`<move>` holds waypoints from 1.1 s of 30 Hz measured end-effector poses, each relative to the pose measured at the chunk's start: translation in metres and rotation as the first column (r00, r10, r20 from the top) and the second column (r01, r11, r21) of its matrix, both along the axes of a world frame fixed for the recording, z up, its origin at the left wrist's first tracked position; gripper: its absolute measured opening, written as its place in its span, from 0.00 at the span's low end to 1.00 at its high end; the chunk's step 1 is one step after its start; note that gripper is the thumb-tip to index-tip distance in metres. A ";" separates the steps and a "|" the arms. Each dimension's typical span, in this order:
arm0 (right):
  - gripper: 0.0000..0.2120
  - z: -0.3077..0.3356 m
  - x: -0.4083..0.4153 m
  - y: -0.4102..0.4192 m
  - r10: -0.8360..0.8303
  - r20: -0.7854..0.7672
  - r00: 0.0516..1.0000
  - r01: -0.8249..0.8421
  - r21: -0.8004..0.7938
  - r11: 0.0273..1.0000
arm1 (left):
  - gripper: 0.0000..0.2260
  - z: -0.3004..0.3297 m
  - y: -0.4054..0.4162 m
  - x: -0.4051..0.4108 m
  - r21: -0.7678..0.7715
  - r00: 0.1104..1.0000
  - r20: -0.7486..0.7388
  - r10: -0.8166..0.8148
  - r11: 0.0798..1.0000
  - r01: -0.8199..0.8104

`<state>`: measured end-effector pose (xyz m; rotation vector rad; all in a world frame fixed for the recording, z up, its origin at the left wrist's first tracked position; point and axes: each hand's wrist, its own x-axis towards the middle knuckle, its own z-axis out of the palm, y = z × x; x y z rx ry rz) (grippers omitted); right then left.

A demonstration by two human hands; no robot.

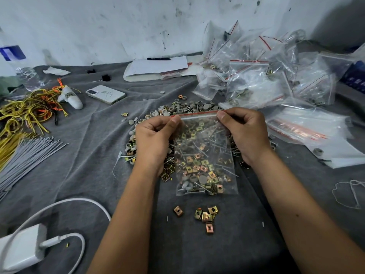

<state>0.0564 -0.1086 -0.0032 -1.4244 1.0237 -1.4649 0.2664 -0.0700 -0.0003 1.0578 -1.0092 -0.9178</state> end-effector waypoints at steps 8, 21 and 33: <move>0.06 0.005 -0.002 0.000 0.109 0.229 0.967 -0.110 -0.010 0.994 | 0.08 0.003 0.003 -0.010 -0.015 0.986 -0.049 -0.158 0.987 0.157; 0.09 0.048 -0.022 -0.036 -0.101 0.202 0.974 0.096 0.035 0.995 | 0.03 0.038 -0.004 -0.049 0.101 0.852 0.504 -0.141 0.989 0.104; 0.17 0.074 -0.181 -0.147 -0.345 -0.629 0.697 0.587 0.224 0.778 | 0.26 0.029 -0.146 -0.210 0.193 -0.039 0.981 -0.190 0.933 0.303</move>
